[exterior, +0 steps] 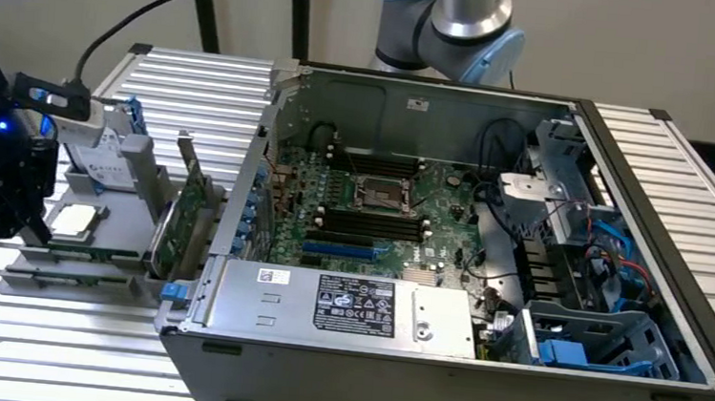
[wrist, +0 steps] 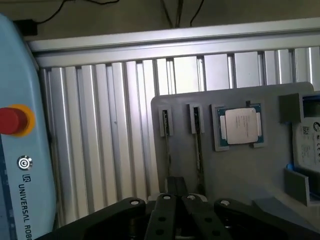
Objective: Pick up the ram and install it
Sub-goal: 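Pick up the ram and move it above insertion slot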
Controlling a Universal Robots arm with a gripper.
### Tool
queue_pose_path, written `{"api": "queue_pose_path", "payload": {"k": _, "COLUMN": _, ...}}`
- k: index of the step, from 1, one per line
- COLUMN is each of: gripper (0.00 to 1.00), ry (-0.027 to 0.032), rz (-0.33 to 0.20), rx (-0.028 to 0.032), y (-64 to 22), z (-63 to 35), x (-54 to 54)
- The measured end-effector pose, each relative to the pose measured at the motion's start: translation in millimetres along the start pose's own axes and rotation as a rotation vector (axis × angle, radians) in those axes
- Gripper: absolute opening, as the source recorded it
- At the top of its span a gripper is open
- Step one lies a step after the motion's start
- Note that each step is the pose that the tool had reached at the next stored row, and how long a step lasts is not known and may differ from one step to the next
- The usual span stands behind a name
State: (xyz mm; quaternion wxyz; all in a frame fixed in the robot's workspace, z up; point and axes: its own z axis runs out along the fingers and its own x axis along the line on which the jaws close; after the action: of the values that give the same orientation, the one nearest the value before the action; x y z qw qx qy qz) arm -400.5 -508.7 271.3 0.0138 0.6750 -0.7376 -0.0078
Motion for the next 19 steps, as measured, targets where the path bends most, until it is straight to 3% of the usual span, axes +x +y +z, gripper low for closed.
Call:
{"api": "queue_pose_path", "payload": {"k": 6, "gripper": 0.00, "ry": -0.0001, "rz": -0.011, "rx": 0.0067, "y": -2.2, "z": 6.1, "x": 1.3}}
{"api": "queue_pose_path", "payload": {"k": 7, "gripper": 1.00, "ry": -0.0001, "rz": -0.013, "rx": 0.0070, "y": -2.7, "z": 6.7, "x": 1.2}}
{"api": "queue_pose_path", "payload": {"k": 14, "gripper": 1.00, "ry": -0.0001, "rz": -0.023, "rx": 0.0078, "y": -4.0, "z": 9.9, "x": 0.9}}
{"api": "queue_pose_path", "payload": {"k": 19, "gripper": 1.00, "ry": 0.0003, "rz": -0.027, "rx": 0.0076, "y": -4.3, "z": 18.7, "x": 0.8}}
